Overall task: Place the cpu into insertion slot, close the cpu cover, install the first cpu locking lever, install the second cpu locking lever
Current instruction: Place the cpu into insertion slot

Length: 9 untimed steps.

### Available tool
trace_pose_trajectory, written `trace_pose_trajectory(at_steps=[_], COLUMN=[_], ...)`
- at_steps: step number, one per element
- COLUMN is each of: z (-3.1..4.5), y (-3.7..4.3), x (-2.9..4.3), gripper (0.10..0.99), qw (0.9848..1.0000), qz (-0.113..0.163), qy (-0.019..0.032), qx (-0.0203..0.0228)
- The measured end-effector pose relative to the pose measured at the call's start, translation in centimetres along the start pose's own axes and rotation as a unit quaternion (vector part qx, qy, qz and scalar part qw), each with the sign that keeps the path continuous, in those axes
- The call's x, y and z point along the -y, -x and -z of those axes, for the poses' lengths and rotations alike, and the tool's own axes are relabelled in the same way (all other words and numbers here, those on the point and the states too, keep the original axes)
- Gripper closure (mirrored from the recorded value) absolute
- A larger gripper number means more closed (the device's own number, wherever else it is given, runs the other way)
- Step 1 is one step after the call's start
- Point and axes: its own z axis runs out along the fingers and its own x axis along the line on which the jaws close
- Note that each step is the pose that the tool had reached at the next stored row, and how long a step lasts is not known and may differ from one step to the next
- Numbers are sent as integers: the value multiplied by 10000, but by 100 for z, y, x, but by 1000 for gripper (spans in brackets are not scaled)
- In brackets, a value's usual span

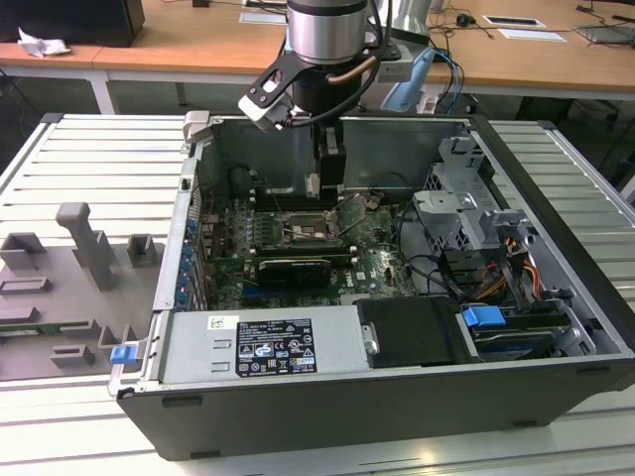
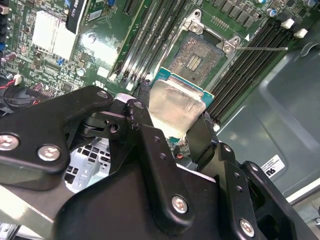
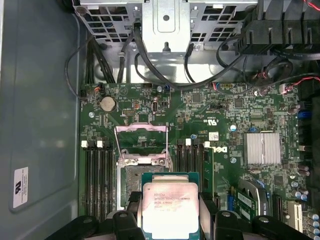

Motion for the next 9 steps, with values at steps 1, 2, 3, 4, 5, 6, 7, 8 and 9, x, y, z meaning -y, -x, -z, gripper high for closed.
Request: trace_pose_trajectory(at_steps=[1,2,3,4,5,6,7,8,9], z=[-5,-13,-19,-24,-33,-46,-63,-72,-77], y=[0,0,0,0,0,0,1,1,1], x=[0,1,1,2,3,4,5,6,6], gripper=[545,545,545,545,545,545,545,545,545], qw=[10000,10000,10000,10000,10000,10000,10000,10000,10000], qz=[0,0,0,0,0,0,0,0,0], qy=[0,0,0,-1,-2,-4,-6,-8,-9], qx=[0,0,0,0,0,0,0,0,0])
